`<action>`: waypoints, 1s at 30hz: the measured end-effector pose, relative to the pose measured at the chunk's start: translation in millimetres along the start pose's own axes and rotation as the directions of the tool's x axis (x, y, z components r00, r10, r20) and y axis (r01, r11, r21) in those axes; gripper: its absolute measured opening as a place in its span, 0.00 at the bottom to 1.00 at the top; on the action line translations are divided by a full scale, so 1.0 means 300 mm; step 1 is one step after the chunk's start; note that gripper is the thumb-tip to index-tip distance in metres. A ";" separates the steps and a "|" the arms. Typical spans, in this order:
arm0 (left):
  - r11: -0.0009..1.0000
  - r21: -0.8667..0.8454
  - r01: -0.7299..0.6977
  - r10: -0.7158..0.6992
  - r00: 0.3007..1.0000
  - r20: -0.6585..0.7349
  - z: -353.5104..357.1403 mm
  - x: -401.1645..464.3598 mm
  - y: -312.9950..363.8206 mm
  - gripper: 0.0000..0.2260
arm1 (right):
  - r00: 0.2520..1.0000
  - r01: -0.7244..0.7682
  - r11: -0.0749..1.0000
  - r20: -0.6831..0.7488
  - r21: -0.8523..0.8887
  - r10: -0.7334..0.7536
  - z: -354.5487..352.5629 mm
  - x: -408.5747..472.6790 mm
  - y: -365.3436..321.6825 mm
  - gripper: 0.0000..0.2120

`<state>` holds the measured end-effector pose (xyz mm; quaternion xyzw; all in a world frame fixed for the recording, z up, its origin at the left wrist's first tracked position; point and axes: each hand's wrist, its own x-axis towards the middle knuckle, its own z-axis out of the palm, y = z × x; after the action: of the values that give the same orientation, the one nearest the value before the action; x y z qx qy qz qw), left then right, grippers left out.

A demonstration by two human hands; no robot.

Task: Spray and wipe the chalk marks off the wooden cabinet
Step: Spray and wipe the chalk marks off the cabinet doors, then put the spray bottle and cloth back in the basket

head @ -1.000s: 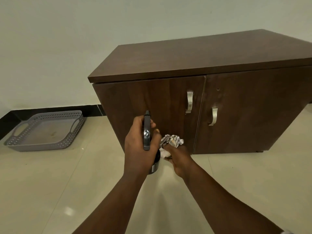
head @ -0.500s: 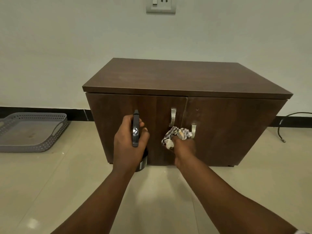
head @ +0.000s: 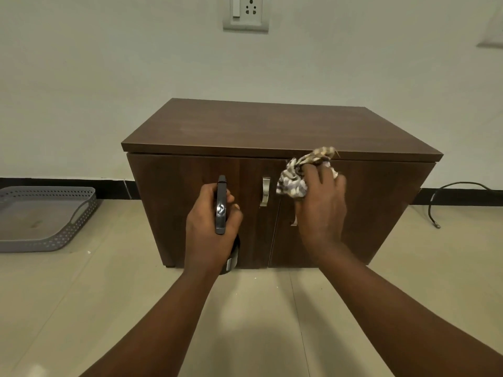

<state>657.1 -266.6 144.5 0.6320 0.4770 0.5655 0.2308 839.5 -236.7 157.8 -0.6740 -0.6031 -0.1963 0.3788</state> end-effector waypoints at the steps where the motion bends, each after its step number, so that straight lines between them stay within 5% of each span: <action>1: 1.000 0.000 -0.002 0.002 1.000 0.001 0.001 -0.001 -0.001 0.08 | 0.993 0.114 0.992 -0.012 -0.055 -0.114 0.016 -0.005 0.002 0.24; 4: 1.000 0.000 -0.012 0.012 1.000 0.010 0.013 -0.002 -0.004 0.08 | 0.905 0.424 0.895 0.037 -0.138 -0.423 0.047 0.018 0.006 0.22; 7: 1.000 -0.002 -0.013 0.013 1.000 0.012 0.020 0.003 -0.006 0.09 | 0.848 0.527 0.828 0.066 -0.192 -0.525 0.041 0.063 0.051 0.22; 15: 0.999 -0.020 0.025 -0.025 0.999 0.034 0.034 -0.002 -0.030 0.10 | 0.988 0.155 0.960 0.045 -0.234 -0.148 -0.030 0.074 0.280 0.21; 21: 1.000 -0.014 -0.011 0.011 0.999 0.031 0.024 0.030 0.015 0.09 | 0.993 -0.113 0.970 -0.009 -0.215 0.114 -0.080 0.073 0.308 0.25; 30: 0.989 -0.011 -0.145 0.145 0.989 0.015 -0.009 0.164 0.272 0.07 | 0.986 0.163 0.965 0.014 -0.207 -0.163 -0.234 0.239 0.092 0.25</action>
<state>677.8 -260.6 237.4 0.6683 0.4252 0.5781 0.1958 893.7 -241.2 246.6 -0.6576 -0.6322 -0.2895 0.2900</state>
